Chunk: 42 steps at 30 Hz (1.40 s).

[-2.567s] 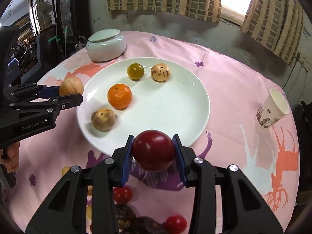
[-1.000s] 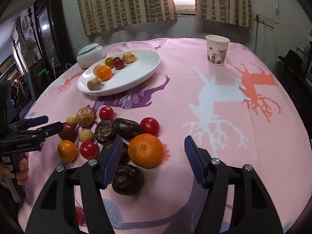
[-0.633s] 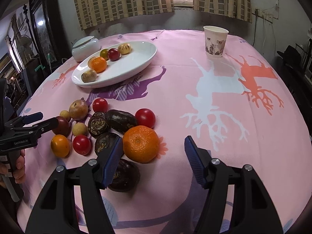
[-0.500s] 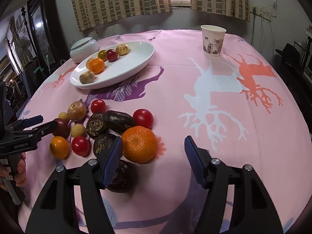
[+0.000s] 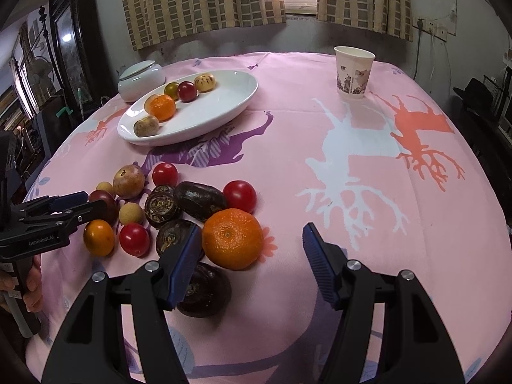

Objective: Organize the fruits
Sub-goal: 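Move both open tools back above the remaining fruits, then grasp the dark red plum with the left tool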

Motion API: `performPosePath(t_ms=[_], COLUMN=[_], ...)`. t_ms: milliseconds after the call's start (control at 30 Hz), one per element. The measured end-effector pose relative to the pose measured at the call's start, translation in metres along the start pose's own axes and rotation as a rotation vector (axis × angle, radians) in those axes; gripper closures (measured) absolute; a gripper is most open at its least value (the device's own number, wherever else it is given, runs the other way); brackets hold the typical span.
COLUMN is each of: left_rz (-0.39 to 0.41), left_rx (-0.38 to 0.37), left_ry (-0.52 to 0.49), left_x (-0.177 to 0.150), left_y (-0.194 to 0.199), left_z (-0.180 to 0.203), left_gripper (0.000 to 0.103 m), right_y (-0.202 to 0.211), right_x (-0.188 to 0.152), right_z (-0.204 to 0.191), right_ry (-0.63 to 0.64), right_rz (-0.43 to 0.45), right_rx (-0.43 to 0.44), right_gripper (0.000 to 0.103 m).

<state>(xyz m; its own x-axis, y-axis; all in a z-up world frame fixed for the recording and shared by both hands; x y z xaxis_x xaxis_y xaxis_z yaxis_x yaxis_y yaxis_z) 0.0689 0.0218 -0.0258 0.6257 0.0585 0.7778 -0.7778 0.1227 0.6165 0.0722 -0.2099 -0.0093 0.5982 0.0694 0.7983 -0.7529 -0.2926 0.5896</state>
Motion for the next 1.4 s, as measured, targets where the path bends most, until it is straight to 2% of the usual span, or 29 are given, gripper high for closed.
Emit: performPosePath(t_ms=[100, 200, 267, 333, 367, 467, 533, 600, 667, 767, 833, 867, 933, 1067, 1233, 1400], left_rz=[0.026, -0.002, -0.007, -0.002, 0.0, -0.028, -0.023, -0.012, -0.002, -0.026, -0.028, -0.028, -0.023, -0.047, -0.004, -0.019], left_rx=[-0.007, -0.092, -0.106, -0.098, -0.09, -0.113, -0.11, -0.095, -0.063, -0.093, -0.108, -0.103, -0.1, -0.113, -0.119, -0.059], left_ry=[-0.019, -0.009, -0.019, -0.013, -0.002, 0.046, 0.027, 0.013, 0.009, 0.062, 0.083, 0.061, 0.03, 0.082, 0.086, 0.046], left_x=[-0.001, -0.003, -0.004, -0.002, 0.0, 0.001, 0.001, 0.0, 0.0, 0.001, 0.002, 0.002, 0.002, 0.003, 0.01, 0.01], left_y=[0.0, 0.0, 0.0, 0.002, 0.003, 0.002, 0.001, -0.002, -0.006, -0.015, -0.013, -0.012, -0.009, -0.004, 0.014, 0.019], left_z=[0.008, 0.017, 0.02, 0.018, 0.014, 0.006, 0.008, 0.009, 0.009, 0.006, 0.006, 0.008, 0.012, 0.004, -0.001, -0.006], left_gripper=[0.036, 0.033, 0.034, 0.05, 0.065, 0.065, 0.063, 0.048, 0.04, 0.041, 0.055, 0.064, 0.064, 0.064, 0.064, 0.064], right_y=[-0.002, -0.003, -0.003, -0.002, -0.002, -0.001, 0.0, 0.0, 0.0, -0.001, -0.001, -0.001, 0.0, 0.004, 0.008, 0.012], right_x=[-0.002, -0.003, -0.003, -0.003, -0.002, -0.001, -0.001, -0.001, -0.001, -0.001, -0.002, -0.001, -0.001, 0.001, 0.004, 0.003], right_z=[-0.002, -0.004, -0.005, -0.004, -0.004, -0.003, -0.002, -0.002, -0.002, -0.003, -0.004, -0.004, -0.004, -0.002, -0.005, -0.021], right_ry=[0.007, 0.011, 0.007, 0.005, 0.006, -0.002, -0.005, -0.003, -0.007, -0.01, -0.008, -0.007, -0.009, -0.018, -0.011, 0.047], right_rz=[-0.009, -0.011, -0.012, -0.011, -0.008, -0.003, -0.001, -0.001, -0.003, -0.011, -0.013, -0.012, -0.006, 0.009, 0.026, 0.036], right_rx=[-0.002, 0.0, 0.007, 0.009, 0.007, 0.008, 0.01, 0.009, 0.014, 0.021, 0.019, 0.018, 0.016, 0.016, 0.04, 0.094], right_gripper=[0.037, 0.037, 0.037, 0.037, 0.037, 0.037, 0.037, 0.037, 0.037, 0.037, 0.037, 0.037, 0.037, 0.037, 0.037, 0.037])
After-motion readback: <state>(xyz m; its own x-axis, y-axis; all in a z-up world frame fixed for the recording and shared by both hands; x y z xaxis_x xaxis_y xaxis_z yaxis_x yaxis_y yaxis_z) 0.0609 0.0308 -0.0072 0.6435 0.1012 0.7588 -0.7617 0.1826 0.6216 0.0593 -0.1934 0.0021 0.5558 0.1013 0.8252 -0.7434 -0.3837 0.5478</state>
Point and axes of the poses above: each gripper's, at about its wrist camera, not at the fingertips, and y roughly against the way its jaws point, z to its right, x to its top, the point moved 1 cm from there along -y, roughly the way its jaws point, and after that the axes turned 12 degrees about z, right-handed, at the moved point
